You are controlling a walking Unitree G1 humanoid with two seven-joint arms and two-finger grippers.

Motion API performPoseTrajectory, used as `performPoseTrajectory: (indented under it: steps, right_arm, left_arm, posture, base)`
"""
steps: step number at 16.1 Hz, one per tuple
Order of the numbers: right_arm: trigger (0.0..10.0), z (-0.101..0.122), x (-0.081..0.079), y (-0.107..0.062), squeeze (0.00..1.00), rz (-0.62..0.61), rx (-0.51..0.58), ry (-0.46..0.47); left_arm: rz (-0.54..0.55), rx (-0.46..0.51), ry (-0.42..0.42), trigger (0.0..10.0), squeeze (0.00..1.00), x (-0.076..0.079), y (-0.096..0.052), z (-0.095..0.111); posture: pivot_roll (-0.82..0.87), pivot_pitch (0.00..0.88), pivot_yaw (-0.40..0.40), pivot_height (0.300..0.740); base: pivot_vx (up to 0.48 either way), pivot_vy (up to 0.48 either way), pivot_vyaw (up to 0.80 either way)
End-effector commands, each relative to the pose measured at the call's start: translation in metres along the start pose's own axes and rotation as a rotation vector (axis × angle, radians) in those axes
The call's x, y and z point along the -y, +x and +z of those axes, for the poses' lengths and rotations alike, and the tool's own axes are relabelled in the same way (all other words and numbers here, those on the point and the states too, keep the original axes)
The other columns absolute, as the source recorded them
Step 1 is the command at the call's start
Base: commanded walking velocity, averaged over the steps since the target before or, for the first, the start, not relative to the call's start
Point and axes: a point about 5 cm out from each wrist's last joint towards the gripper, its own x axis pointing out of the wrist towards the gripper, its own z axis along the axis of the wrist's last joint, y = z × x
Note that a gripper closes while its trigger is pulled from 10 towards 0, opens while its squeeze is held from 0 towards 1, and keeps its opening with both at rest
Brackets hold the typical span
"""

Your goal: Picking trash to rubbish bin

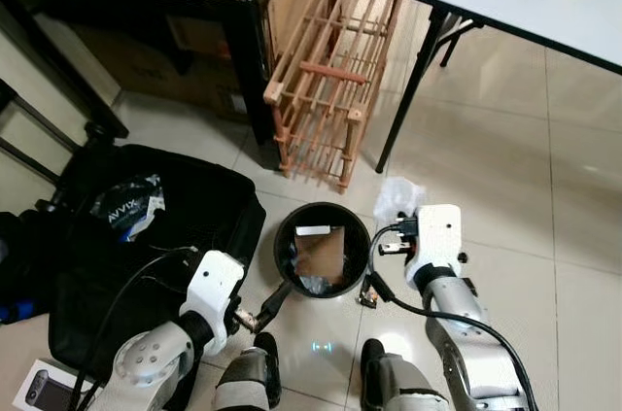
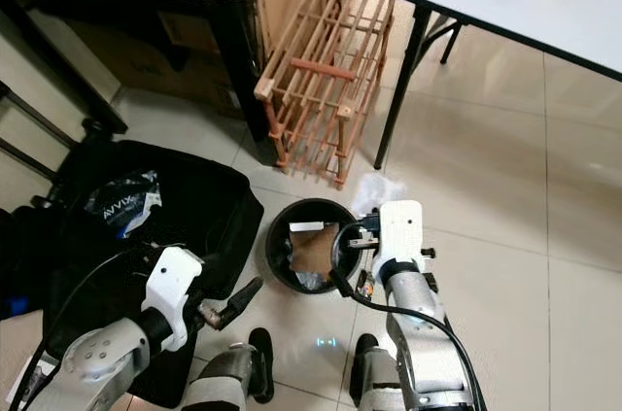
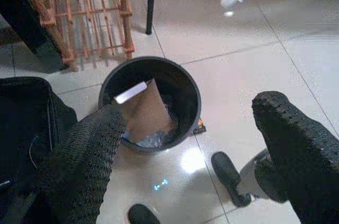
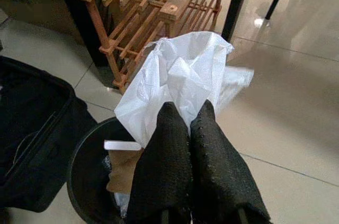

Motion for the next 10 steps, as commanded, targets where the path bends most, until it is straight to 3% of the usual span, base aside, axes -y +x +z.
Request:
performPoseTrajectory:
  steps: [1, 6, 8, 10]
  right_arm:
    - [10.0, -0.012, -0.002, -0.004, 0.0, 0.003, -0.052, 0.0]
    - [10.0, -0.044, 0.0, -0.004, 0.0, 0.012, -0.232, 0.045]
    - [10.0, -0.055, 0.001, 0.0, 0.0, 0.027, -0.297, 0.048]
    - [10.0, -0.064, -0.003, 0.011, 0.0, 0.077, -0.368, 0.011]
  left_arm:
    - [-0.01, -0.027, 0.0, 10.0, 0.0, 0.002, -0.005, -0.005]
    - [-0.069, -0.049, 0.001, 10.0, 0.0, 0.009, -0.003, -0.005]
    - [-0.097, -0.061, -0.002, 10.0, 0.0, 0.012, -0.004, -0.004]
    - [-0.128, -0.054, 0.009, 10.0, 0.0, 0.018, 0.004, 0.002]
  posture:
    - [0.12, 0.369, 0.04, 0.74]
    - [0.11, 0.385, 0.038, 0.74]
    - [0.12, 0.405, 0.037, 0.74]
    - [0.13, 0.42, 0.033, 0.74]
  base:
    - [0.0, 0.0, 0.0]
    - [0.0, 0.0, 0.0]
    - [0.0, 0.0, 0.0]
    - [0.0, 0.0, 0.0]
